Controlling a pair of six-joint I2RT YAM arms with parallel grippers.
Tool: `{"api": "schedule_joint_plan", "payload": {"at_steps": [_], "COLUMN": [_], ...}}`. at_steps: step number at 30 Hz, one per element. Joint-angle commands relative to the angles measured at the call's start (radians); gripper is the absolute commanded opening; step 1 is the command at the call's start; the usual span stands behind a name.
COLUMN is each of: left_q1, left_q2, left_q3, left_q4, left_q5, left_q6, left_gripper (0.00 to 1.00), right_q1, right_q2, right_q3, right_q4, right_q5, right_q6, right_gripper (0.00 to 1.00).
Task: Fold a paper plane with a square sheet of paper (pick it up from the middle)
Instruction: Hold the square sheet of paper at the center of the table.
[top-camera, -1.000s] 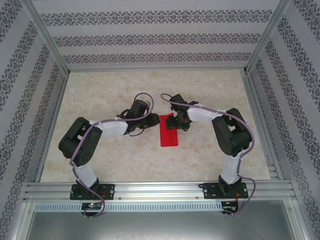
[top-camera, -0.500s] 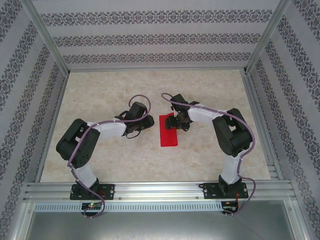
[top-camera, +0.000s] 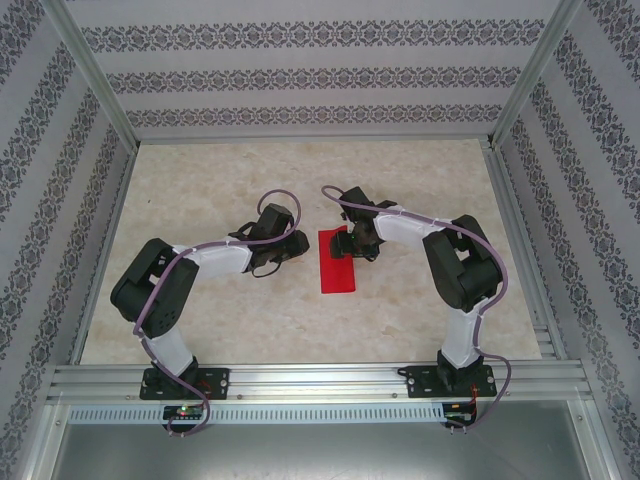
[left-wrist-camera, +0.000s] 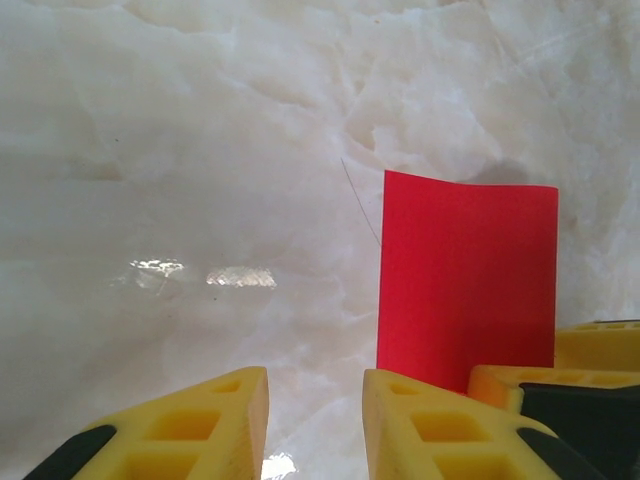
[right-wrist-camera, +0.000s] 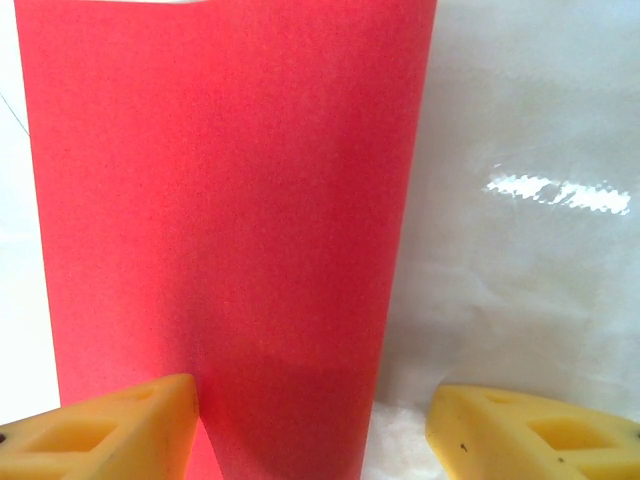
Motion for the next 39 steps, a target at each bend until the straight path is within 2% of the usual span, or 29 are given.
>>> {"api": "schedule_joint_plan", "payload": {"at_steps": [1, 18, 30, 39], "left_q1": [0.006, -0.011, -0.022, -0.025], "left_q2": [0.010, 0.127, 0.176, 0.217], "left_q3": [0.007, 0.076, 0.108, 0.136], "left_q4": [0.050, 0.137, 0.145, 0.133], "left_q5": [0.052, 0.252, 0.266, 0.298], "left_q6": [0.016, 0.027, 0.022, 0.031], "left_gripper": [0.31, 0.16, 0.02, 0.00], "right_q1": [-0.005, 0.000, 0.001, 0.002], "right_q2": [0.166, 0.199, 0.210, 0.215], "right_q3": [-0.070, -0.051, -0.048, -0.048], "right_q4": [0.038, 0.024, 0.027, 0.027], "right_q5": [0.017, 0.014, 0.011, 0.005], "right_q6": [0.004, -0.001, -0.006, -0.005], "right_gripper": [0.67, 0.71, 0.71, 0.71]}}
